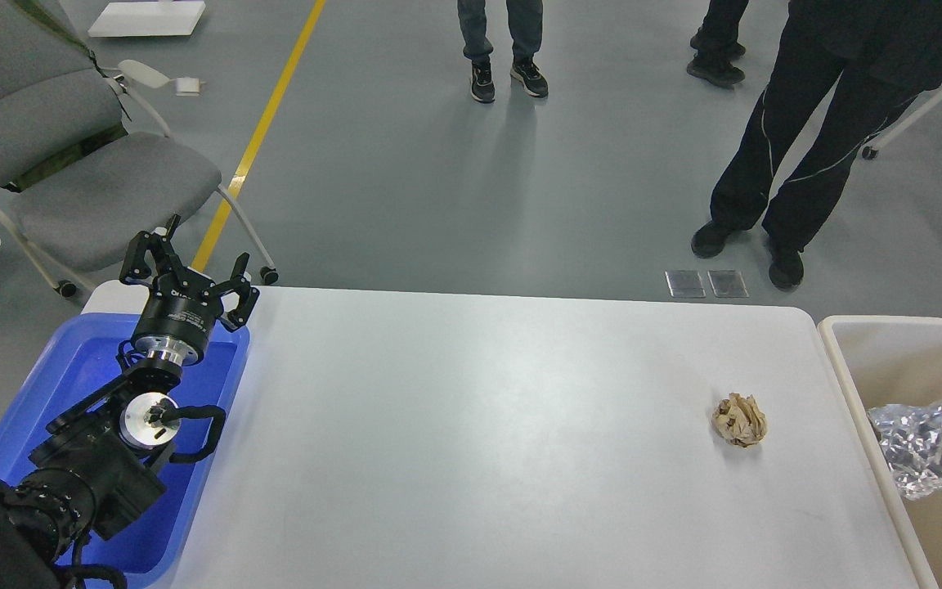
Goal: Tidy desktop
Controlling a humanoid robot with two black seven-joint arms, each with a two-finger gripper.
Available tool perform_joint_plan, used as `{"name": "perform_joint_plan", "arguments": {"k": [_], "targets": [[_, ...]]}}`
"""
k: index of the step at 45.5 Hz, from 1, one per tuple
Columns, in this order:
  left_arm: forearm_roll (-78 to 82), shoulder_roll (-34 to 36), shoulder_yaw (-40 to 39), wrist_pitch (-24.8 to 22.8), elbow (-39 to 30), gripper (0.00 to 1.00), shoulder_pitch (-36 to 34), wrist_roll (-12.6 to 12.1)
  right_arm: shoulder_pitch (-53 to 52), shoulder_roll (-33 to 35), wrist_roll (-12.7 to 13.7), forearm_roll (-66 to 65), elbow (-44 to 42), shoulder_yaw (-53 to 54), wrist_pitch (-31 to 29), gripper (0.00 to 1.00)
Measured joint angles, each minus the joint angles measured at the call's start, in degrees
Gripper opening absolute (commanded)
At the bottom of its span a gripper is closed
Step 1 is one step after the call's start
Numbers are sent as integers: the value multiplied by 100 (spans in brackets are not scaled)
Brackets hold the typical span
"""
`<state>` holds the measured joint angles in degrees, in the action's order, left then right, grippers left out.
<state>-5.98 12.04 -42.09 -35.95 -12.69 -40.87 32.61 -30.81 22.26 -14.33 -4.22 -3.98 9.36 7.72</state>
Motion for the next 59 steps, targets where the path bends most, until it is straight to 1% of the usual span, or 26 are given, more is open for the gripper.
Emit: {"name": "perform_joint_plan", "arguments": {"k": [21, 25, 31, 35, 40, 47, 50, 54, 59], "targets": [[0, 0, 0, 0, 0, 100, 0, 0, -81, 15, -9, -9, -19, -87, -2, 100], [0, 0, 0, 0, 0, 100, 0, 0, -97, 16, -13, -9, -1, -48, -123, 100], [0, 0, 0, 0, -1, 100, 0, 0, -106, 112, -21, 107, 138, 172, -473, 100], [-2, 0, 0, 0, 0, 100, 0, 0, -77, 323, -38, 182, 571, 447, -638, 100], [-5, 0, -1, 0, 2, 100, 0, 0, 1, 681, -76, 232, 1401, 1007, -761, 100], [-6, 0, -1, 0, 2, 100, 0, 0, 230, 1085, -245, 171, 2574, 2264, -876, 100], [-7, 0, -1, 0, 3, 100, 0, 0, 319, 1159, -307, 72, 2934, 2655, -898, 100], [-8, 0, -1, 0, 2, 100, 0, 0, 534, 1222, -421, -255, 3630, 3377, -932, 100], [-8, 0, 0, 0, 2, 100, 0, 0, 870, 1166, -595, -718, 4411, 4194, -952, 100]]}}
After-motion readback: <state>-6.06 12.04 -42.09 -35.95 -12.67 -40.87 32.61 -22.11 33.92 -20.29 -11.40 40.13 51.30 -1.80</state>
